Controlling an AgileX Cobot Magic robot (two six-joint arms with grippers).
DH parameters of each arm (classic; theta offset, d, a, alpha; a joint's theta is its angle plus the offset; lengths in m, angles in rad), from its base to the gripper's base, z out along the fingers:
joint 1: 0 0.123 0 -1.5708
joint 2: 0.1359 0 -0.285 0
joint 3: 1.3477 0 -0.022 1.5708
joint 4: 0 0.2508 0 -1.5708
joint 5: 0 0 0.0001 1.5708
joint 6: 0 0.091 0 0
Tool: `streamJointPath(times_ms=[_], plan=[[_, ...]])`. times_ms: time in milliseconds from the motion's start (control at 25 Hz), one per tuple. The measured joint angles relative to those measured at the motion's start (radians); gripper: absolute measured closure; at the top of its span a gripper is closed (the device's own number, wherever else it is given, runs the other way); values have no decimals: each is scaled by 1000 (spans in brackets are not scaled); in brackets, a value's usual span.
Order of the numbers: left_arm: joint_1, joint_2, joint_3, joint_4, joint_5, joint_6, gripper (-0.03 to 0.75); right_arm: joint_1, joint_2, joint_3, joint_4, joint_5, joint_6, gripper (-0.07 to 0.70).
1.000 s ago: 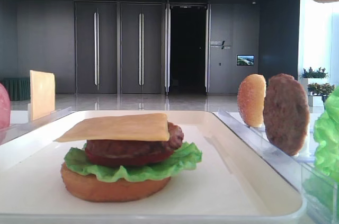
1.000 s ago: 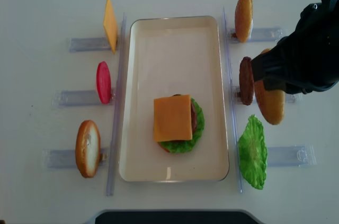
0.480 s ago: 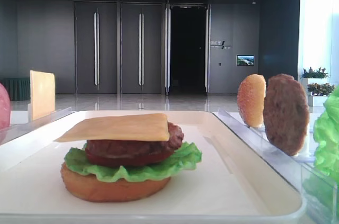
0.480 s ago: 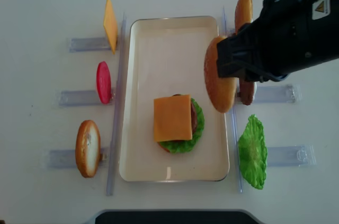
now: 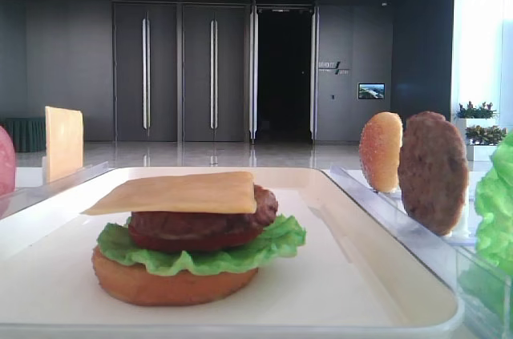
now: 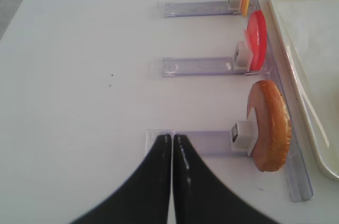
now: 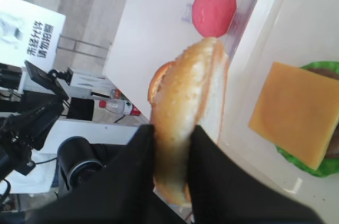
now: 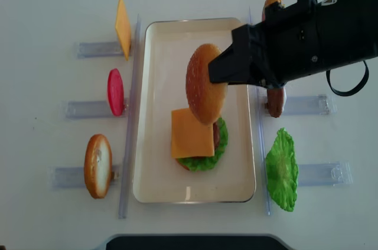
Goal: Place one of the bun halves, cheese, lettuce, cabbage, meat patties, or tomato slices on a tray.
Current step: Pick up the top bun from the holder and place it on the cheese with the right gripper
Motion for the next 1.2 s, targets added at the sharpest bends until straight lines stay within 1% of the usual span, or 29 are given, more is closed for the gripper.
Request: streamJointPath(times_ms=[40,120,200,400,560,640,920,1080,1200], plan=[[0,0,0,0,0,0,722,-29,5,9,34,0,-28,489],[0,0,0,0,0,0,722,-74,18,26,83,31,-86,489],[0,0,0,0,0,0,722,-96,31,51,121,44,-133,489],[0,0,0,0,0,0,722,-106,79,113,228,48,-252,489],[0,0,0,0,0,0,722,-106,150,148,374,84,-363,489],[0,0,0,0,0,0,722,-106,181,155,426,97,-403,489],[0,0,0,0,0,0,722,-106,268,158,490,126,-485,489],[0,0,0,0,0,0,722,-105,276,163,493,133,-499,489],[0,0,0,0,0,0,722,-93,276,165,486,125,-500,489]])
